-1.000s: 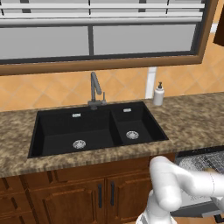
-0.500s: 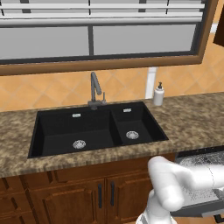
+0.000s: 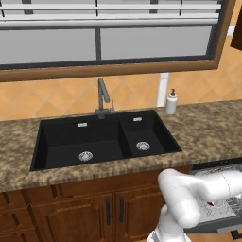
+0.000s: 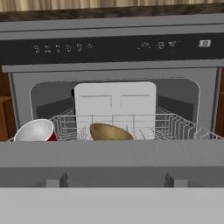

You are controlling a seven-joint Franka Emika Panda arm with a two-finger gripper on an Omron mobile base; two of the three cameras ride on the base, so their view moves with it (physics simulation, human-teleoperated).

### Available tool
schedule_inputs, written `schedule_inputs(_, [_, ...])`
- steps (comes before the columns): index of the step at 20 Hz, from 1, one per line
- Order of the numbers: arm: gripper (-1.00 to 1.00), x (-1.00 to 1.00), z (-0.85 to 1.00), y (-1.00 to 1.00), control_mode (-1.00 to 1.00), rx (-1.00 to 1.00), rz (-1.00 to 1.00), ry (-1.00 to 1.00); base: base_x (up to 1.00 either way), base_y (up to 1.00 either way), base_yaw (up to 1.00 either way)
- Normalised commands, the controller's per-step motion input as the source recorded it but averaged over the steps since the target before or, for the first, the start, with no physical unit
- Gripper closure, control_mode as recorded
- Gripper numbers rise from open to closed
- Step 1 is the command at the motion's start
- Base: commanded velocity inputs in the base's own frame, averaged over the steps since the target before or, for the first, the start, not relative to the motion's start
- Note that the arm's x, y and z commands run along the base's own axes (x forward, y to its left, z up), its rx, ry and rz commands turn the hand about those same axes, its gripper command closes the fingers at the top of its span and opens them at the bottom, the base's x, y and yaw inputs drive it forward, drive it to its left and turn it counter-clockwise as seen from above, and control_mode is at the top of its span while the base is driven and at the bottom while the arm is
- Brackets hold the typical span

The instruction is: Pick up the cup and bowl from the counter, place them in the dishwasher, and close the dishwasher door.

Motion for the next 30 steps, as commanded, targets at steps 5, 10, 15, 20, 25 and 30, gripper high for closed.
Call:
schedule_inputs(5, [-1.00,1.00,-0.97,0.54,-1.00,-0.13,-0.07,-0.06,0.00,0.00,0.00])
schedule_inputs(10, [-1.00,1.00,-1.00,0.57,-1.00,-0.12,-0.06,-0.02,0.00,0.00,0.00])
schedule_inputs(15, [-1.00,1.00,-0.97,0.52,-1.00,-0.09,-0.05,-0.01,0.00,0.00,0.00])
schedule_inputs(20, [-1.00,0.30,-0.29,0.03,-1.00,-0.05,-0.03,0.21,0.00,0.00,0.00])
schedule_inputs(25, [-1.00,-0.42,0.00,0.00,-1.00,0.00,-0.06,0.19,0.00,0.00,0.00])
schedule_inputs(30, [-1.00,-0.41,-0.04,0.00,-1.00,0.00,-0.03,0.29,0.00,0.00,0.00])
